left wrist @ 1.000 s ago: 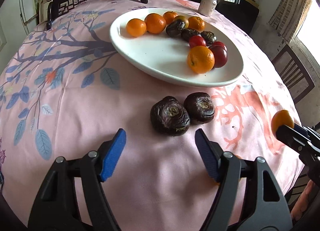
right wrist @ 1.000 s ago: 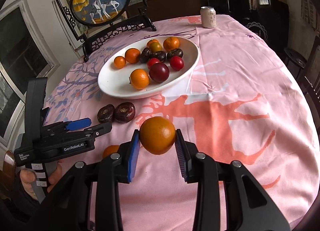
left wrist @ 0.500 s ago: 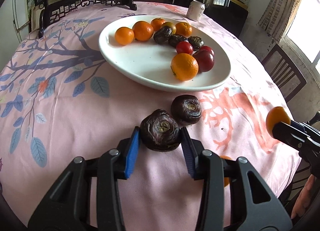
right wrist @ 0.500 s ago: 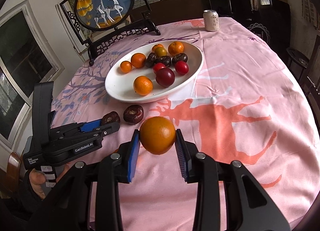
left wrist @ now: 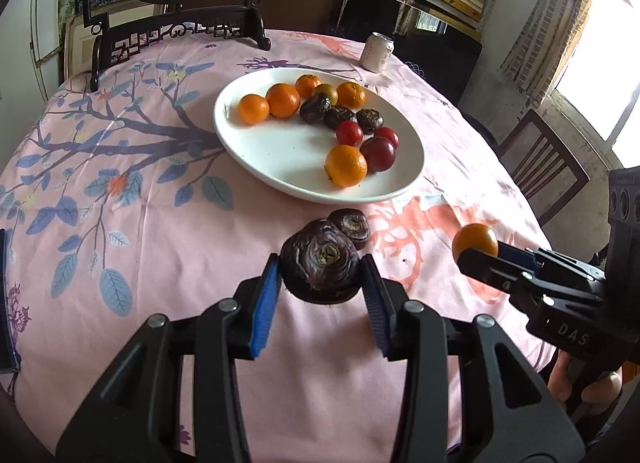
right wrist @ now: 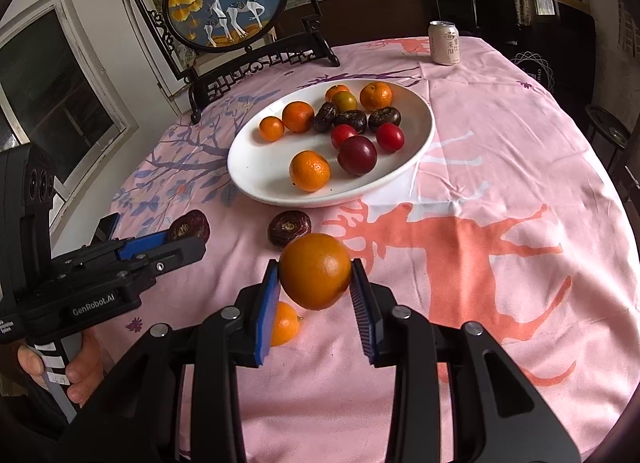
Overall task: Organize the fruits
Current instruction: 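Place the mandarin and brown fruit on the plate, opening both tools, then grasp the last mandarin with the right tool while the left tool grasps the last brown fruit, then place the mandarin and brown fruit on the plate, opening both tools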
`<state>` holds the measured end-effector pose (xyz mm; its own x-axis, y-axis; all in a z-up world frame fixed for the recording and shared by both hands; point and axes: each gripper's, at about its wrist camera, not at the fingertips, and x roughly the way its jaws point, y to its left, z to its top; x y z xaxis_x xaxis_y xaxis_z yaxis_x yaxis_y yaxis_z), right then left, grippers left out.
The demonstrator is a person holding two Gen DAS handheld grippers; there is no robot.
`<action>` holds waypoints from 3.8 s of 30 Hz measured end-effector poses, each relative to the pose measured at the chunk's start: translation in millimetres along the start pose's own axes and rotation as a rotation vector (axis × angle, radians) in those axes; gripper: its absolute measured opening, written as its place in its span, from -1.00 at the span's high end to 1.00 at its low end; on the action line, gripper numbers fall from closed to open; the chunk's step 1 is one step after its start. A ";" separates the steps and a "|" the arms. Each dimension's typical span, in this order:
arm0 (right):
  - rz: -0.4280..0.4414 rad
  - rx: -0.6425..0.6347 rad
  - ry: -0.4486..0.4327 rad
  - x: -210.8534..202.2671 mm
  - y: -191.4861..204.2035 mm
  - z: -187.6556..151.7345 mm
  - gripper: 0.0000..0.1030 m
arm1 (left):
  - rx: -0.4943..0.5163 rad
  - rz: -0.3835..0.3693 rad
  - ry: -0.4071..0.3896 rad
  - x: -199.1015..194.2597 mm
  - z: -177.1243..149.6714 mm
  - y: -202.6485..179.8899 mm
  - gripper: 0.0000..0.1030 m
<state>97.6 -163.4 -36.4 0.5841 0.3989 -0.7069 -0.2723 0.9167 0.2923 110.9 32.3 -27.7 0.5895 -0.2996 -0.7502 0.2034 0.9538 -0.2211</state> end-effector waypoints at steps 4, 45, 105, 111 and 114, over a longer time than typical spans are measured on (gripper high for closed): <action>0.005 -0.034 -0.001 4.4 8.1 13.6 0.31 | -0.006 0.034 -0.015 -1.2 27.1 8.1 0.20; -0.067 -0.075 -0.053 -7.9 0.9 44.6 -0.17 | -0.079 0.185 -0.066 -3.6 42.9 28.9 -0.45; 0.000 0.051 -0.001 -19.2 -43.8 -29.4 0.16 | 0.024 0.150 0.100 75.3 -2.3 -41.8 0.23; -0.006 0.033 0.012 -13.7 -34.6 -25.2 0.16 | 0.016 0.088 0.076 42.7 -14.9 -35.1 0.23; -0.011 0.014 0.024 -8.2 -27.3 -20.0 0.16 | -0.005 0.076 0.052 27.5 -10.3 -23.9 0.23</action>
<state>84.9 -192.1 -51.5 0.5685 0.3885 -0.7251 -0.2557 0.9212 0.2932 114.2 1.6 -49.5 0.5616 -0.2253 -0.7961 0.1559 0.9738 -0.1656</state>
